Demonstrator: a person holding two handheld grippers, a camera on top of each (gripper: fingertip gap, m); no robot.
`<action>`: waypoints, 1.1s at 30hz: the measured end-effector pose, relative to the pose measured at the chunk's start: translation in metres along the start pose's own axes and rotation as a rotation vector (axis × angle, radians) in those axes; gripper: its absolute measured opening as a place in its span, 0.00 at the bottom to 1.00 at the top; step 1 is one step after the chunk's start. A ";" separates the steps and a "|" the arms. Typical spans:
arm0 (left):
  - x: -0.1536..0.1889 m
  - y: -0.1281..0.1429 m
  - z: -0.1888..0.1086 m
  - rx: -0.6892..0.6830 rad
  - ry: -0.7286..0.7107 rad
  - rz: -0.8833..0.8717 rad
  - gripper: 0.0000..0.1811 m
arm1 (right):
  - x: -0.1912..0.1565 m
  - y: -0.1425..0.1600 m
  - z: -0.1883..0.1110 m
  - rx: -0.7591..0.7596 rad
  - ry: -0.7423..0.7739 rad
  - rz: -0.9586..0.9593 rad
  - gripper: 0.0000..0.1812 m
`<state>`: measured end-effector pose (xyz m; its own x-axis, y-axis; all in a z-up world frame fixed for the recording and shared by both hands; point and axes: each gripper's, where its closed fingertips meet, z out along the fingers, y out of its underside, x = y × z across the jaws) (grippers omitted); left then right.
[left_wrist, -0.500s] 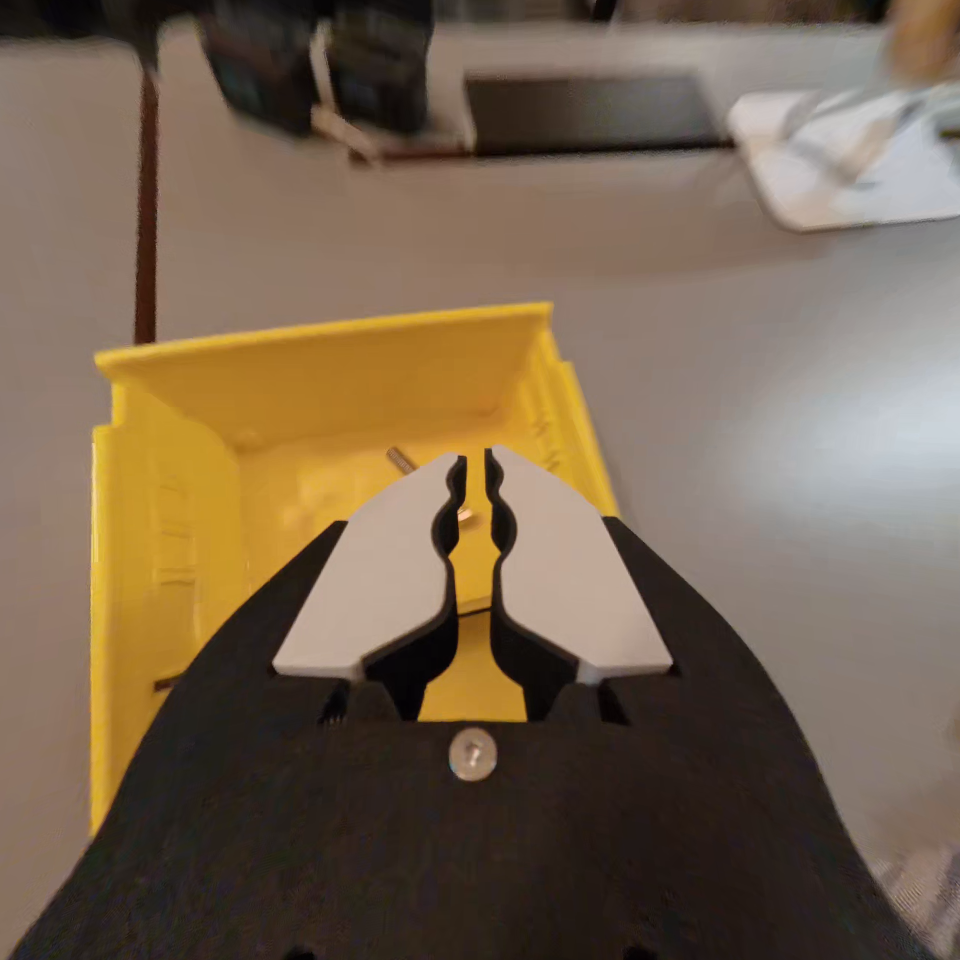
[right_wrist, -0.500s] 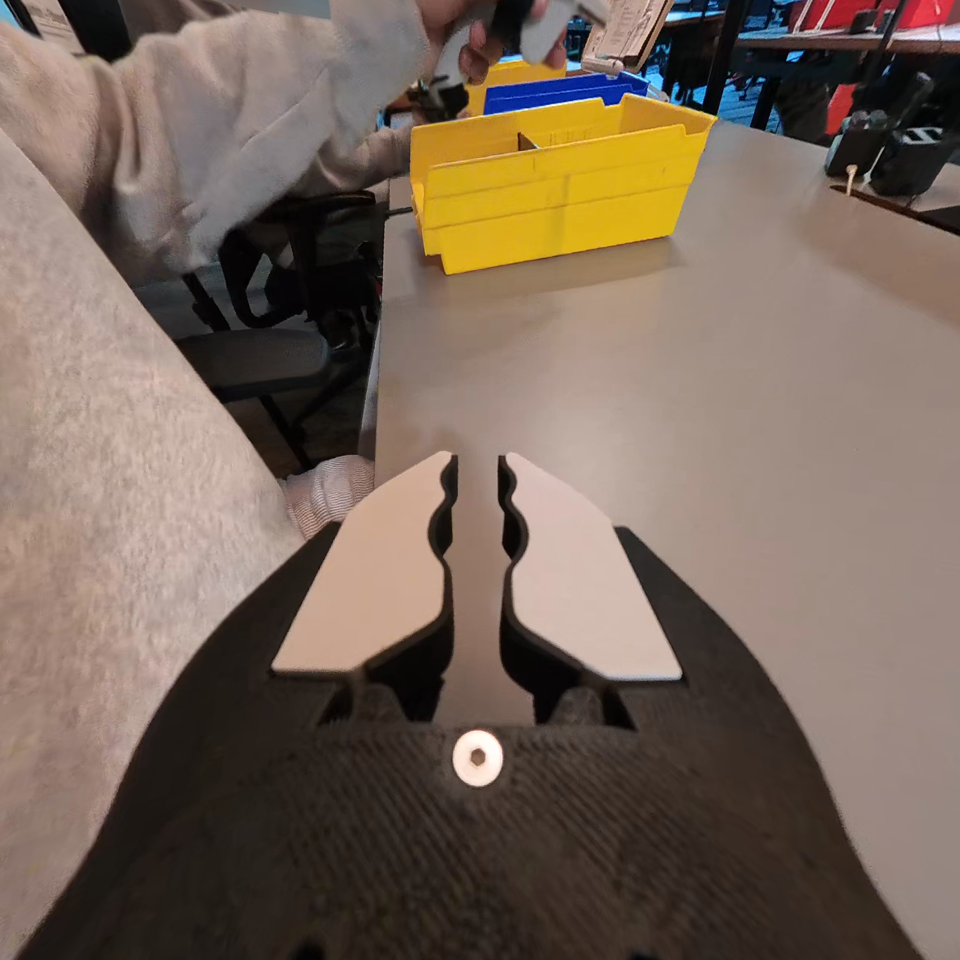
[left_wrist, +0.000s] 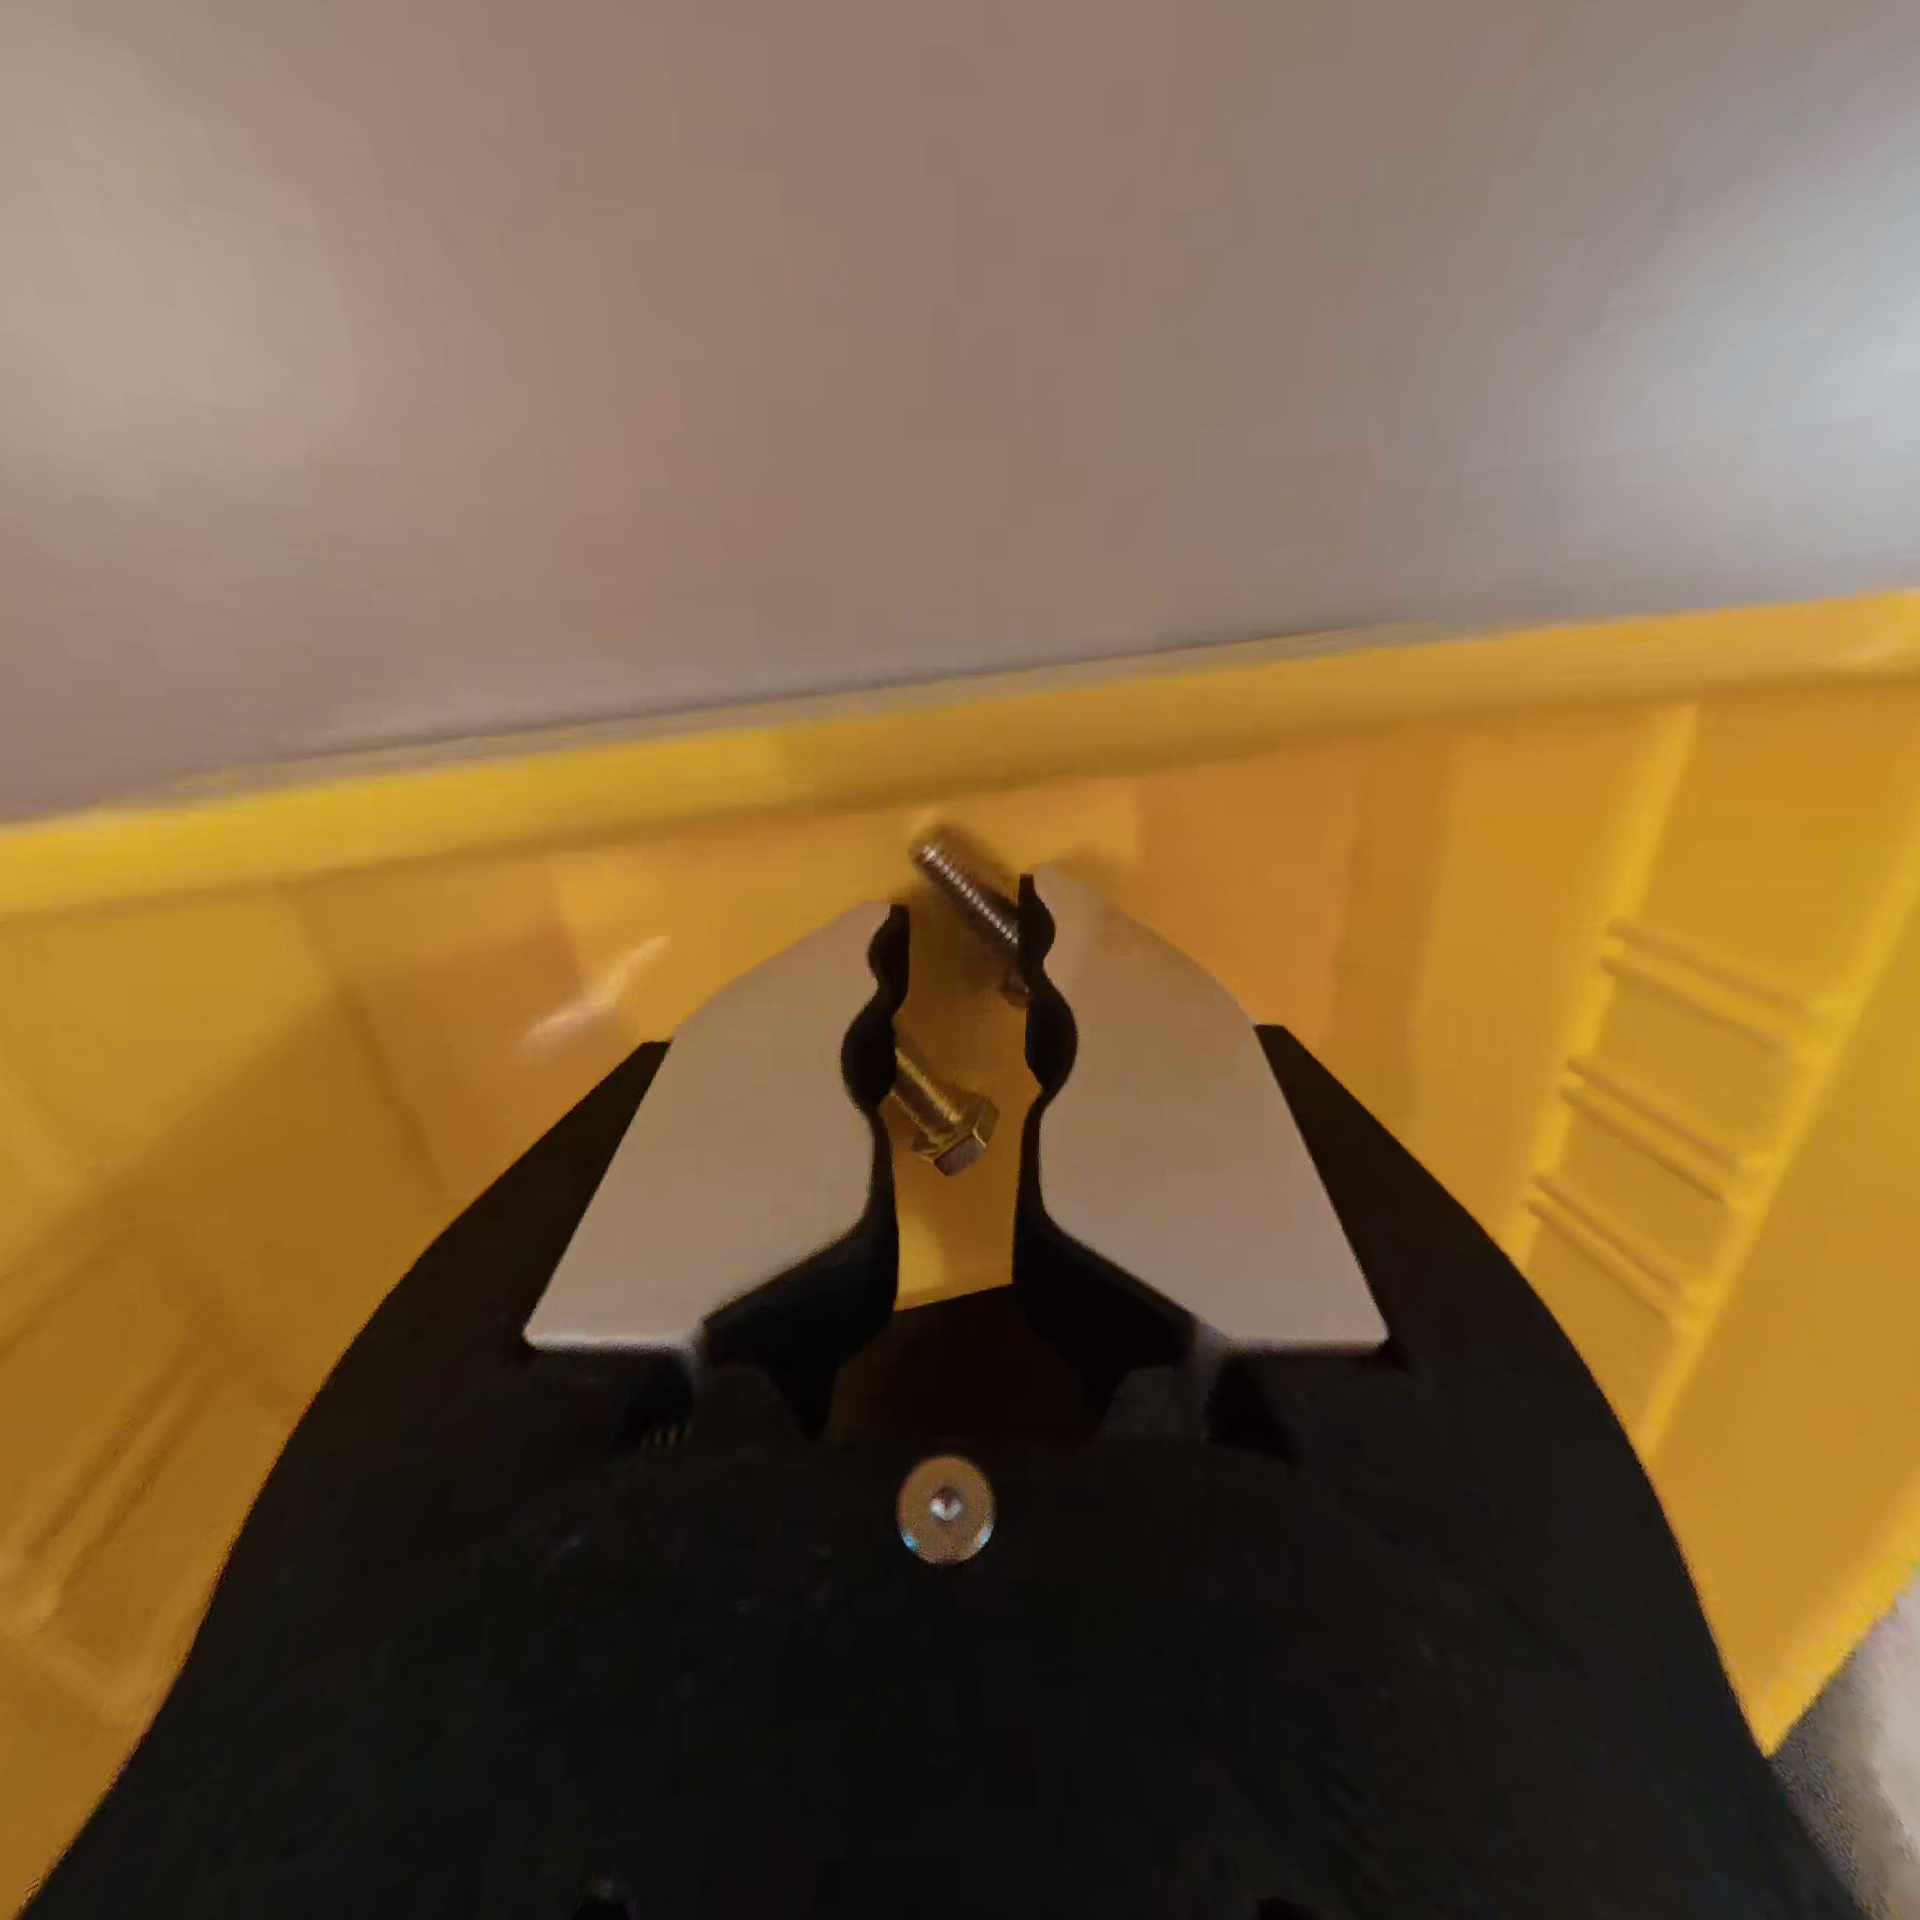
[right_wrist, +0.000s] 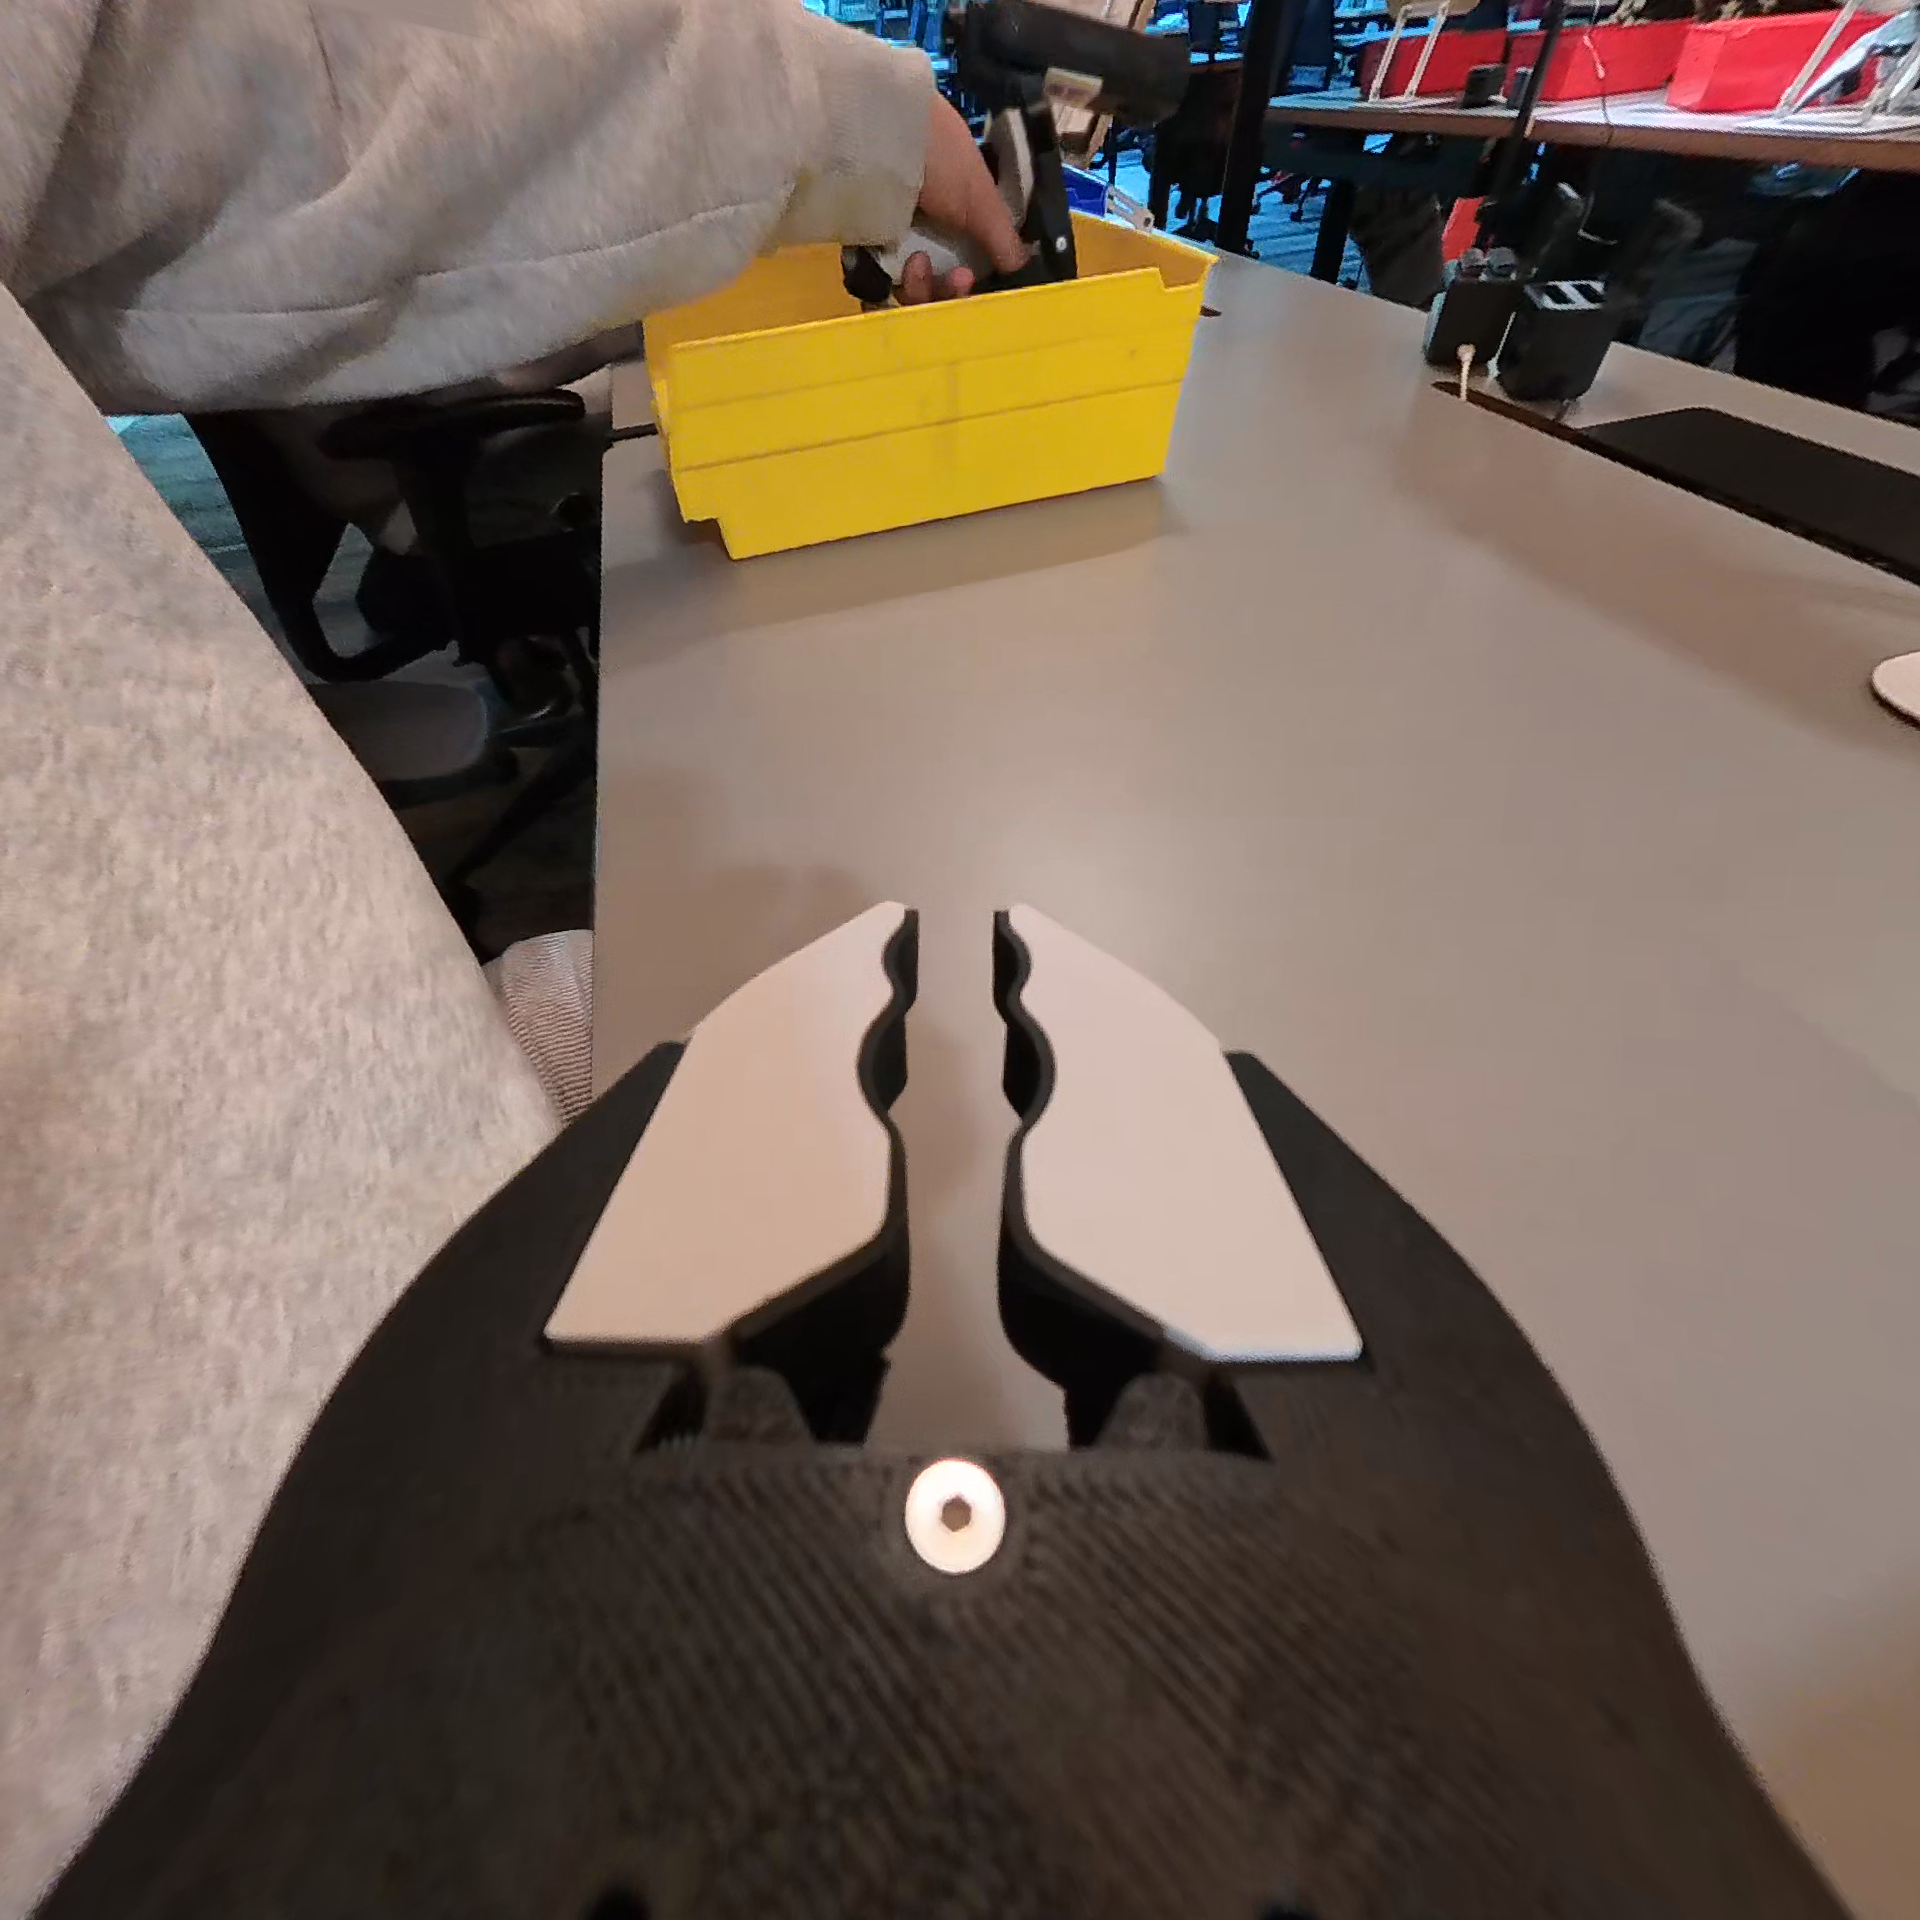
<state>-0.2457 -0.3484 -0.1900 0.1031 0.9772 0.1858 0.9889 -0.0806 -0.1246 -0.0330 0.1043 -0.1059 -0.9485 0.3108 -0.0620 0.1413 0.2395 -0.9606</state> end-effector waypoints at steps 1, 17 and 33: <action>0.000 -0.001 0.000 0.006 -0.006 0.010 0.10 | 0.001 0.000 0.000 0.001 -0.002 0.003 0.07; 0.230 0.021 -0.199 0.938 0.184 0.505 0.05 | -0.002 -0.008 -0.009 0.029 -0.073 -0.010 0.07; 0.511 0.140 -0.026 0.972 0.553 0.899 0.06 | 0.015 -0.028 -0.043 0.189 0.074 -0.002 0.09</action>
<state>-0.0519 0.1345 -0.0868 0.8938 0.4484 0.0082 0.1264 -0.2343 -0.9639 -0.0391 0.1420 -0.0678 -0.9241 0.3793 -0.0465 0.0768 0.0651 -0.9949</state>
